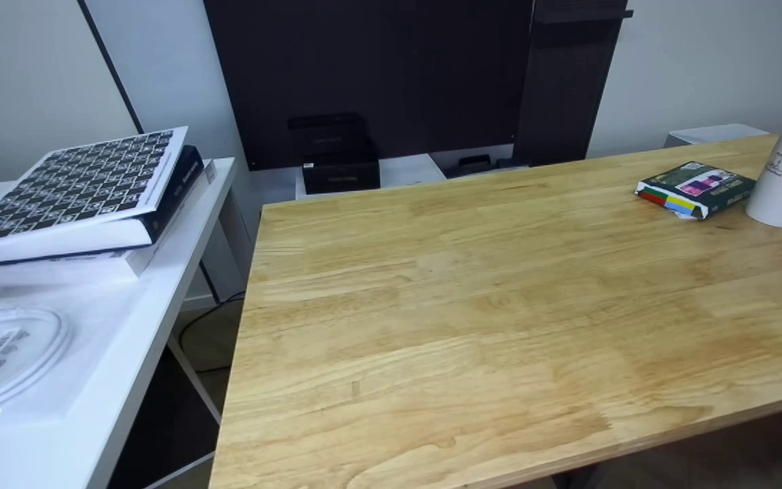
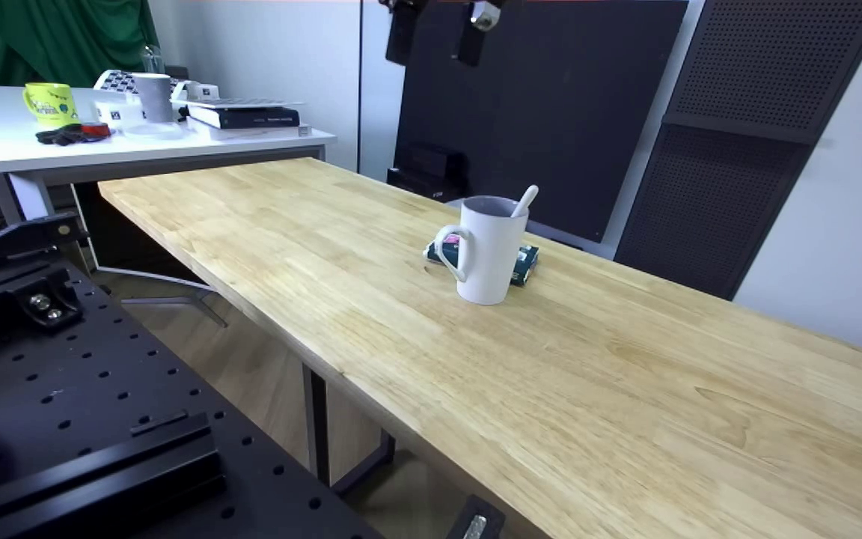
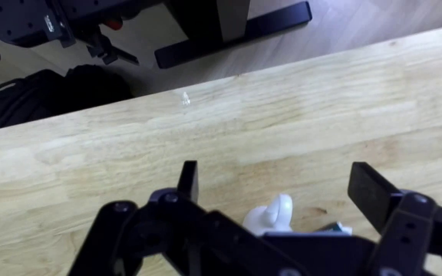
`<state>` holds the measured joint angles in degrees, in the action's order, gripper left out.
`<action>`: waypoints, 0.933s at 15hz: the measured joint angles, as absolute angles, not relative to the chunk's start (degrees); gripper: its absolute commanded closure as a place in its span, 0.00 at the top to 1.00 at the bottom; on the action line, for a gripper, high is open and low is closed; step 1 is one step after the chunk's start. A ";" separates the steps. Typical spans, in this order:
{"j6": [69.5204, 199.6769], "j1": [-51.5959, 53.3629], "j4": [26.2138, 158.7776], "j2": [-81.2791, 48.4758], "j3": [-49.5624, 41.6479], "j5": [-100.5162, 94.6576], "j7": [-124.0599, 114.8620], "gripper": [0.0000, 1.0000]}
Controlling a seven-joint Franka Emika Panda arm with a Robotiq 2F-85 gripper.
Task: Take the spoon and put it in the cup, pick it and put it on the table, then pick it and put it back in the cup
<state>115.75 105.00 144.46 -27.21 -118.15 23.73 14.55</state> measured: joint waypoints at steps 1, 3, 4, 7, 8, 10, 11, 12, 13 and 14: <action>112.03 104.70 143.80 -27.60 -118.34 23.45 16.80 1.00; 106.77 103.88 142.83 -28.35 -118.36 23.22 20.38 1.00; 106.20 103.63 142.67 -28.75 -118.41 23.65 21.87 1.00; 109.80 103.74 142.99 -29.61 -119.93 30.03 27.81 1.00; 111.66 103.85 143.23 -29.65 -120.60 32.70 30.00 1.00; 114.21 103.91 143.70 -29.62 -121.48 36.84 34.59 1.00; 114.39 103.86 143.81 -29.62 -121.65 38.07 36.52 1.00; 114.39 103.82 143.85 -29.62 -121.67 38.59 37.51 1.00; 114.39 103.83 143.85 -29.62 -121.67 38.77 37.93 1.00; 114.39 103.83 143.85 -29.63 -121.67 38.91 38.19 1.00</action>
